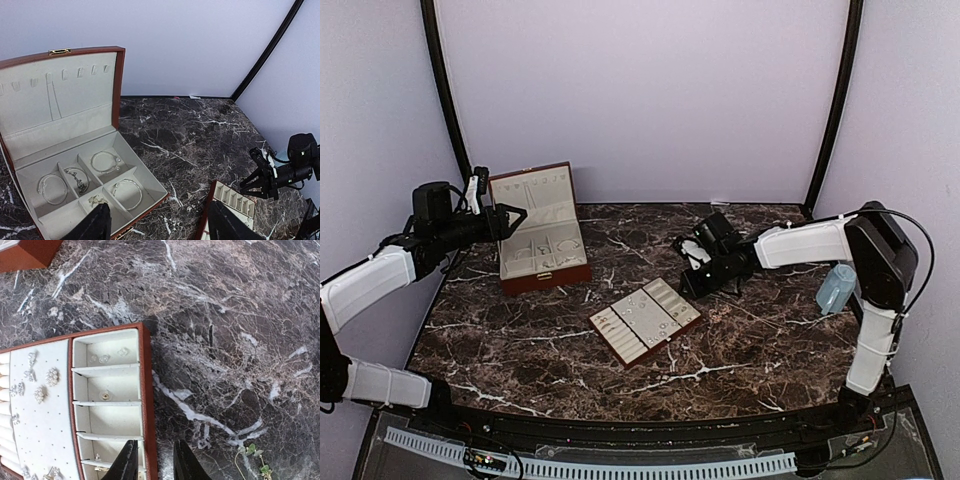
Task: Organize the mixed jewelry
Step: Pick up the compartment layer from the center of the board.
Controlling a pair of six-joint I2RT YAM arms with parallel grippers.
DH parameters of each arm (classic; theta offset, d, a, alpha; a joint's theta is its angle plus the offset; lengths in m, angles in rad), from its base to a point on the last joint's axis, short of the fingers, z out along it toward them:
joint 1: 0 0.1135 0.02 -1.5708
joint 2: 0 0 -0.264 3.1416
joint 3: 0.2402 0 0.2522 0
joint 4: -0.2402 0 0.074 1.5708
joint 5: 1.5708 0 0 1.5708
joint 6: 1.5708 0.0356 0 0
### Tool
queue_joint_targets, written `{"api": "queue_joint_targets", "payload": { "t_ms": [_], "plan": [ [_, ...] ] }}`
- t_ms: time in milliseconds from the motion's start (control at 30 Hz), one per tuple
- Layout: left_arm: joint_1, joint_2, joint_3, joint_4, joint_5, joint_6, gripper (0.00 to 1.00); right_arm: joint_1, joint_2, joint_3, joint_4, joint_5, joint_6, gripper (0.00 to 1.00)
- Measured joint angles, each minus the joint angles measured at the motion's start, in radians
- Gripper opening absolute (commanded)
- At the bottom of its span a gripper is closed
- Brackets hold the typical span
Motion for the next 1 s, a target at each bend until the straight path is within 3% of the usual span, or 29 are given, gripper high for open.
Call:
{"api": "queue_joint_targets", "payload": {
  "t_ms": [500,1000],
  "plan": [
    [0.000,-0.003,0.000,0.000,-0.008,0.000,0.69,0.020,0.041,0.040,-0.039,0.044,-0.023,0.18],
    [0.000,-0.003,0.000,0.000,-0.008,0.000,0.69,0.027,0.046,0.056,-0.056,0.055,-0.037,0.22]
  ]
}}
